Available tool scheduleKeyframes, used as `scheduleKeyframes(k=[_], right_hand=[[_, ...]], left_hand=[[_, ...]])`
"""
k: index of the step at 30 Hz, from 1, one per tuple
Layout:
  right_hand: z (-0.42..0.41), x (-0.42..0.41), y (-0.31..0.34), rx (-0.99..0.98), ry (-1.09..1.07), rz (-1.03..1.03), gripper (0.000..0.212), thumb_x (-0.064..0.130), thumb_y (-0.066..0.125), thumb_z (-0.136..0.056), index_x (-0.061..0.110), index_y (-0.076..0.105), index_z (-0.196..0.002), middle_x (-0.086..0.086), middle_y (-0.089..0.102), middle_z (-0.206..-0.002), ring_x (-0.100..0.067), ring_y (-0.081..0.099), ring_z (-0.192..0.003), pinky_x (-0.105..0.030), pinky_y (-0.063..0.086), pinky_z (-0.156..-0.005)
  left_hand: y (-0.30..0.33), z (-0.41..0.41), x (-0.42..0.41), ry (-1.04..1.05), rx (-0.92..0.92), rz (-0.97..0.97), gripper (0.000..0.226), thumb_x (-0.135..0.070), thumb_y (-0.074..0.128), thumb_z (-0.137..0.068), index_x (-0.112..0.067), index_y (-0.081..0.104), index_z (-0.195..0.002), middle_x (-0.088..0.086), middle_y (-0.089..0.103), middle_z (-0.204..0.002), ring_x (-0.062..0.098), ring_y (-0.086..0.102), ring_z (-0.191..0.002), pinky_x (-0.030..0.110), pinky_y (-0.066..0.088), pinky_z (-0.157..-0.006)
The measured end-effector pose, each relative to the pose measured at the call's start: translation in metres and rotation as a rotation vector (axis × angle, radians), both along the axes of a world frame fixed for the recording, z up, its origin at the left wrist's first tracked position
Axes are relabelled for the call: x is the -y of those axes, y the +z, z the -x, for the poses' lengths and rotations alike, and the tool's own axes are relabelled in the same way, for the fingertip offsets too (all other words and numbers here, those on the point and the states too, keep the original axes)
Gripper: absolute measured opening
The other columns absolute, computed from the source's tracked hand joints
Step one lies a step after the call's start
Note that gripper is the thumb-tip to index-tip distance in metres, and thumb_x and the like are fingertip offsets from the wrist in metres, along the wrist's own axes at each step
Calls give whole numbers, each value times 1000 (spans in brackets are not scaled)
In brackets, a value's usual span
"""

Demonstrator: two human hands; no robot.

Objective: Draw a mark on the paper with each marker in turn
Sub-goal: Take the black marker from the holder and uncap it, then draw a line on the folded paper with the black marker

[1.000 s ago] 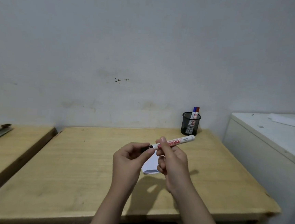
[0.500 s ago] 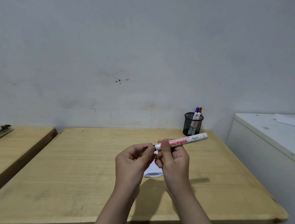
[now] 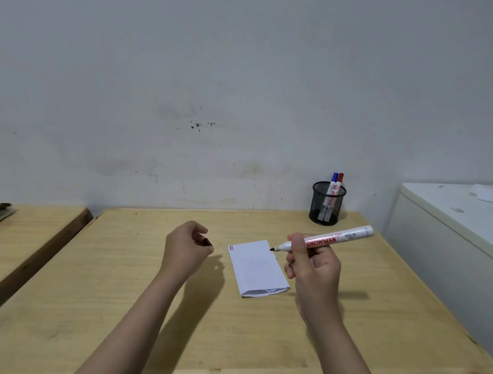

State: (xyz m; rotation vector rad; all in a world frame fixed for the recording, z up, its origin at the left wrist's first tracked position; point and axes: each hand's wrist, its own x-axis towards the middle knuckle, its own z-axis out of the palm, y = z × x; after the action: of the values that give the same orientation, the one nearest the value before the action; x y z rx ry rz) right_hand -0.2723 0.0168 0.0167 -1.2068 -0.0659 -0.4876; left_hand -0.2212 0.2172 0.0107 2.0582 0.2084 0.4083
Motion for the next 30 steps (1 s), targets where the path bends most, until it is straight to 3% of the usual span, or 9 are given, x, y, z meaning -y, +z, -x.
scheduleKeyframes(k=[4, 9, 12, 15, 17, 19, 22, 26, 30], right_hand=[[-4, 2, -15, -56, -11, 61, 16, 20, 62, -88, 8, 62, -78, 8, 55, -48, -6, 46, -44, -20, 41, -46], [-15, 3, -25, -95, -4, 105, 14, 22, 64, -87, 11, 63, -78, 8, 58, -49, -4, 48, -46, -25, 41, -53], [-22, 0, -28, -125, 11, 109, 17, 23, 65, -86, 8, 63, -78, 5, 57, -54, -8, 47, -47, -28, 39, -52], [-34, -6, -24, -139, 16, 128, 24, 25, 68, -84, 4, 62, -75, -1, 56, -55, -12, 45, -47, -30, 39, -53], [-47, -10, -18, -125, 9, 144, 25, 23, 71, -82, 6, 60, -68, 6, 54, -49, -9, 47, -46, -26, 40, -55], [-63, -14, -13, -106, 13, 158, 26, 20, 73, -81, 6, 56, -66, 11, 52, -43, -5, 46, -44, -21, 39, -51], [-92, -22, -16, -162, 57, 211, 28, 21, 72, -80, 3, 53, -70, 8, 54, -45, -11, 49, -44, -28, 44, -49], [-129, -33, -40, -285, 154, 249, 24, 14, 70, -78, 16, 50, -63, 5, 60, -46, -12, 59, -45, -44, 50, -59], [-148, -43, -57, -334, 218, 329, 31, 15, 75, -75, 14, 49, -59, -12, 65, -57, -20, 64, -50, -32, 52, -50]], left_hand=[[-23, -19, -4, -36, -104, -51, 37, 10, 64, -67, -11, 59, -97, 1, 59, -72, 14, 59, -65, 11, 37, -51], [-43, -27, -13, -123, -164, 61, 63, 11, 68, -68, -7, 50, -126, 4, 54, -80, 23, 65, -81, 30, 48, -81], [-46, -19, -8, -69, -102, 114, 72, 5, 68, -72, -10, 38, -135, 4, 53, -102, 15, 57, -86, 23, 41, -80], [-48, -5, 7, -34, 181, -42, 49, -7, 69, -75, -16, 51, -119, 0, 50, -114, 3, 54, -83, 6, 38, -70], [-49, 1, 19, -117, 325, -196, 26, -14, 69, -75, -22, 57, -97, -5, 56, -100, 4, 54, -79, 7, 38, -66], [-52, 1, 30, -210, 348, -310, 15, -23, 67, -76, -22, 58, -87, -8, 58, -90, 5, 54, -76, 13, 40, -67], [-65, -4, 40, -286, 272, -463, 22, -39, 60, -76, -18, 61, -85, -6, 58, -87, 8, 54, -79, 23, 42, -65], [-77, -9, 42, -310, 204, -585, 31, -45, 53, -72, -17, 63, -81, -3, 57, -86, 13, 53, -79, 25, 41, -59], [-80, -13, 41, -284, 235, -604, 32, -47, 53, -71, -19, 62, -86, -2, 57, -90, 14, 54, -84, 25, 43, -61]])
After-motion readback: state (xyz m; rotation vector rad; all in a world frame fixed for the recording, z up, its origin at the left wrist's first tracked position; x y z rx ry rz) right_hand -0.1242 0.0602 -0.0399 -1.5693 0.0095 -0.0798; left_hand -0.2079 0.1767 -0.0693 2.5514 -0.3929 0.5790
